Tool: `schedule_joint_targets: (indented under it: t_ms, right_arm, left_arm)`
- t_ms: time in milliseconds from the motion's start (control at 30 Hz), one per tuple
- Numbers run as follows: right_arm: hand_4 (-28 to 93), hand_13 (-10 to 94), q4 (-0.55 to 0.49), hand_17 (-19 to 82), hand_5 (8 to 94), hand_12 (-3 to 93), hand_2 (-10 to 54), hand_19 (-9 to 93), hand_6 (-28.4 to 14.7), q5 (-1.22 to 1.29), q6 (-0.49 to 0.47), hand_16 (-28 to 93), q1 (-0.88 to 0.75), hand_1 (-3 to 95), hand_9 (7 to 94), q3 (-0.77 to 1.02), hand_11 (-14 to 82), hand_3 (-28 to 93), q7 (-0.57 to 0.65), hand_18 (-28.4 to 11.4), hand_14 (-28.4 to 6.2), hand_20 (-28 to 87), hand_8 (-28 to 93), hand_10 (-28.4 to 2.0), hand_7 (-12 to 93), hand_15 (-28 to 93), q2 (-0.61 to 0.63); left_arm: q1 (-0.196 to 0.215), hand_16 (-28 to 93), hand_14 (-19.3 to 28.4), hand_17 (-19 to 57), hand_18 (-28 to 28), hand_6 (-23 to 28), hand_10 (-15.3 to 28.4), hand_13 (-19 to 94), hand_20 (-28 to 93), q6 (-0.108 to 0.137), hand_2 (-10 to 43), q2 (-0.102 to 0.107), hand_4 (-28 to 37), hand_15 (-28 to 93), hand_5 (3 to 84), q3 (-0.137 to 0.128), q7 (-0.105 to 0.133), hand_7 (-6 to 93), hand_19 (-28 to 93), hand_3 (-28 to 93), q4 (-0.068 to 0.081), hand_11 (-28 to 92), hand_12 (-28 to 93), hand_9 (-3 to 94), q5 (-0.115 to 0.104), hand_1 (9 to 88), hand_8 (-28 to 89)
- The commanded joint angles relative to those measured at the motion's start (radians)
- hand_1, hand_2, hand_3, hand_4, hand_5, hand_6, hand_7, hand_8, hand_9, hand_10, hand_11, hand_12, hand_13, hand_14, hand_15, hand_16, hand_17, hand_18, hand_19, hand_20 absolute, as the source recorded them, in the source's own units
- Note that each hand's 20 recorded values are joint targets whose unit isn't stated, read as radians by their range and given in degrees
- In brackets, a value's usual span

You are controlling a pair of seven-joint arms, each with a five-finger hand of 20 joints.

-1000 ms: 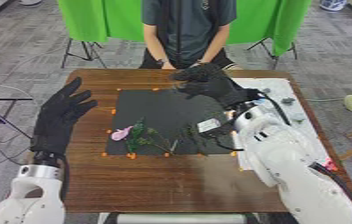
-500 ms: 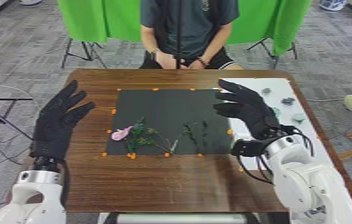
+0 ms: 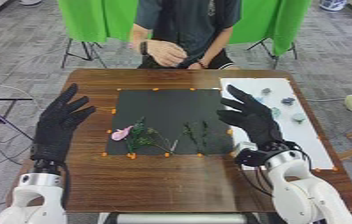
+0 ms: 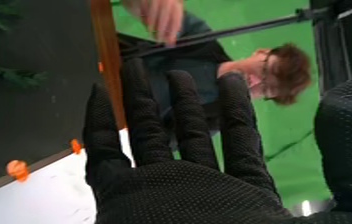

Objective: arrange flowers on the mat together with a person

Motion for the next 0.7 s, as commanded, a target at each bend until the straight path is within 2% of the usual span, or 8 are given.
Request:
schedule_joint_targets:
  t_ms: [33,67,100,500,567,633,700]
  right_arm:
    - [-28,36,0.007,4,39.2,14.2,5.2,44,4.5,0.032,0.011,17,-0.012,15.7,43.2,0.009,5.4,74,-0.022,-24.3,-18.3,14,-12,-12.6,12,22,-0.008]
    - [-28,36,0.009,4,39.1,14.1,5.2,44,4.5,0.028,0.01,17,-0.011,15.6,43.1,0.008,5.3,74,-0.027,-24.3,-18.4,14,-12,-12.5,12,22,-0.008]
    - [-28,36,0.008,4,39.1,14.1,5.3,44,4.6,0.026,0.012,17,-0.011,15.5,43.1,0.008,5.2,74,-0.027,-24.3,-18.3,14,-12,-12.5,12,21,-0.01]
    - [-28,36,0.007,4,39.2,14.1,5.7,45,4.7,0.026,0.009,17,-0.013,14.9,43.1,0.012,5.1,75,-0.022,-24.4,-18.5,15,-12,-12.6,13,21,-0.034]
    - [-28,36,0.005,4,39.3,14.2,5.7,45,4.7,0.024,0.007,17,-0.017,14.8,43.1,0.014,5.2,75,-0.021,-24.4,-18.5,15,-12,-12.6,13,21,-0.04]
    - [-28,36,0.003,4,39.3,14.2,5.8,45,4.8,0.028,0.01,17,-0.02,14.8,43.2,0.012,5.3,75,-0.02,-24.4,-18.6,15,-12,-12.5,13,21,-0.046]
    - [-28,36,0.0,4,39.4,14.2,5.7,45,4.8,0.023,0.008,17,-0.024,14.8,43.3,0.013,5.3,75,-0.017,-24.4,-18.6,15,-12,-12.6,13,21,-0.052]
  left_arm:
    - [-0.005,-6,26.3,-7.6,26.5,4.2,17.1,28,18,-0.012,5.3,-0.015,-28.3,45,37.1,-0.002,-0.019,8.3,51,77,0.009,19,9,36.4,0.006,22.4,-8]
    - [-0.005,-6,26.3,-7.6,26.5,4.2,17.2,28,18,-0.002,5.3,-0.001,-28.3,45,37.1,0.005,-0.011,8.3,51,77,0.01,19,9,36.4,-0.007,22.4,-8]
    - [-0.008,-6,26.3,-7.6,26.5,4.3,17.2,28,18,-0.001,5.3,0.001,-28.3,45,37.1,0.006,-0.012,8.2,51,77,0.011,19,9,36.4,-0.01,22.4,-8]
    - [-0.002,-6,26.6,-7.5,26.4,4.4,17.2,28,18,0.0,5.3,0.001,-28.3,45,37.2,0.006,-0.007,8.2,51,77,0.009,19,9,36.6,-0.01,22.4,-8]
    - [-0.002,-6,26.5,-7.5,26.4,4.4,17.2,28,18,-0.002,5.3,-0.001,-28.3,45,37.2,0.005,-0.013,8.2,51,77,0.009,19,9,36.6,-0.008,22.4,-8]
    - [0.0,-6,26.5,-7.5,26.4,4.4,17.3,28,18,0.005,5.3,0.006,-28.3,45,37.2,0.007,-0.011,8.2,51,77,0.007,19,9,36.6,-0.013,22.4,-8]
    - [0.002,-6,26.5,-7.5,26.4,4.4,17.2,28,18,0.001,5.3,0.001,-28.3,45,37.2,0.003,-0.019,8.1,51,77,0.006,19,9,36.6,-0.01,22.5,-8]
